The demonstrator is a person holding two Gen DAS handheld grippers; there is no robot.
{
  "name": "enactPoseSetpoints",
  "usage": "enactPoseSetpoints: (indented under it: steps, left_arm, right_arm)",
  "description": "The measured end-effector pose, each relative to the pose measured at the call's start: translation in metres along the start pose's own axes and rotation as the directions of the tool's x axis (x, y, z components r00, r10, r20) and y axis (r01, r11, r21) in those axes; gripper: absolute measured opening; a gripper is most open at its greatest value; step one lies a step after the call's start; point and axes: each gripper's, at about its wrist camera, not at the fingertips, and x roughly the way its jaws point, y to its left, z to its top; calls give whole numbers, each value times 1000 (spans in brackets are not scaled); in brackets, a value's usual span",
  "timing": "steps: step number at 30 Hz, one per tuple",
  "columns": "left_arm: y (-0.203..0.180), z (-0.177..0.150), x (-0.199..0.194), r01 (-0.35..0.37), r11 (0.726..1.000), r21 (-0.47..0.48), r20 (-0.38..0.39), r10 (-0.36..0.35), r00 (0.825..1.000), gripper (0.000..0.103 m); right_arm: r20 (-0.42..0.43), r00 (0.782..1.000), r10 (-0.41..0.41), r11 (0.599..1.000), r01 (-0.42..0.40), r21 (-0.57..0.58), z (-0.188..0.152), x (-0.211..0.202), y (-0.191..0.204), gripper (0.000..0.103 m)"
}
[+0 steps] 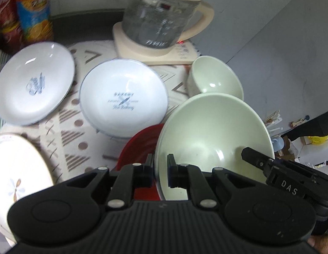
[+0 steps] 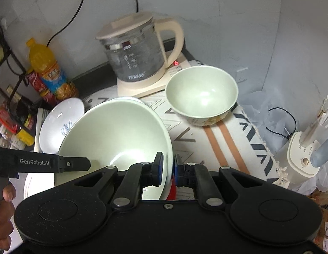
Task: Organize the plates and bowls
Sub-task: 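Carry the pale green bowl over the red bowl and lower it inside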
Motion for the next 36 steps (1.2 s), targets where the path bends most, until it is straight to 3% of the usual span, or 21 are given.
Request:
enactPoseSetpoints:
  steps: [11,25,36]
  left_arm:
    - [24,-22,18,-14,997,-70,-62,10,998,8]
    - [31,-22,44,-44,995,-87,-103,35,994,9]
    - [32,-12,25,-54,991,-119,-103,41,994,14]
  right_arm:
    - [-55,999,1,999,-3,-40,-19,21,15,11]
    - [-29,997,-68,993,65,-102,-21,43,19,8]
    - [-36,996,-85,991,81,-110,-22,54,18,8]
